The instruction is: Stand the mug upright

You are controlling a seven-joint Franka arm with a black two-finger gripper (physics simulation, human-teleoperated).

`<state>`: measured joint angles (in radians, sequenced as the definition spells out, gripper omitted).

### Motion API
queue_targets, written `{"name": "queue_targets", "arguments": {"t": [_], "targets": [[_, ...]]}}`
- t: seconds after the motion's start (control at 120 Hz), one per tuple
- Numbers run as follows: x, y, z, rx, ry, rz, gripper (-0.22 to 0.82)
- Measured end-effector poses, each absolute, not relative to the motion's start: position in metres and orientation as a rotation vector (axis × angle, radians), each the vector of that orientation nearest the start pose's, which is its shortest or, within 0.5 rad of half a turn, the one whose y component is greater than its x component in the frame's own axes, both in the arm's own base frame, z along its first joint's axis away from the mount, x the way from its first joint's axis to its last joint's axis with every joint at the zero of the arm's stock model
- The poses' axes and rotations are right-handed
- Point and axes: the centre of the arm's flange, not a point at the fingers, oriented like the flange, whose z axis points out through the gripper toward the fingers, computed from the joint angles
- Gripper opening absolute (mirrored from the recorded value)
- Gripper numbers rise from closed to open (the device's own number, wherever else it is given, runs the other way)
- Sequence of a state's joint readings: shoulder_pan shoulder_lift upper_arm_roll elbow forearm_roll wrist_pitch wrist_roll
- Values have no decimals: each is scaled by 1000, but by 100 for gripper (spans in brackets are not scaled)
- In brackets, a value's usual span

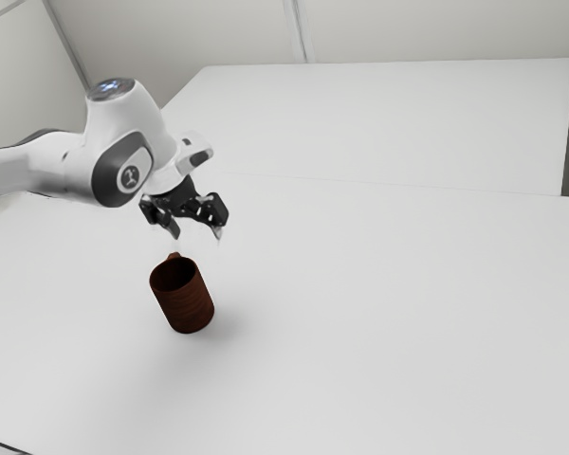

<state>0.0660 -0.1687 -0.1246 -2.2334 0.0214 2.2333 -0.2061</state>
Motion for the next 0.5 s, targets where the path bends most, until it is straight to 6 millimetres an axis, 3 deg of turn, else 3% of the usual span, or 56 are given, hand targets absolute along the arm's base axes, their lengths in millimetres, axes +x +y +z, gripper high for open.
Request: {"name": "queue_targets", "arguments": {"t": [0.15, 0.3, 0.5], "targets": [[530, -51, 502, -3133, -191, -209, 58], [546, -54, 522, -3151, -201, -114, 59], [570, -56, 571, -3165, -201, -77, 60]]}}
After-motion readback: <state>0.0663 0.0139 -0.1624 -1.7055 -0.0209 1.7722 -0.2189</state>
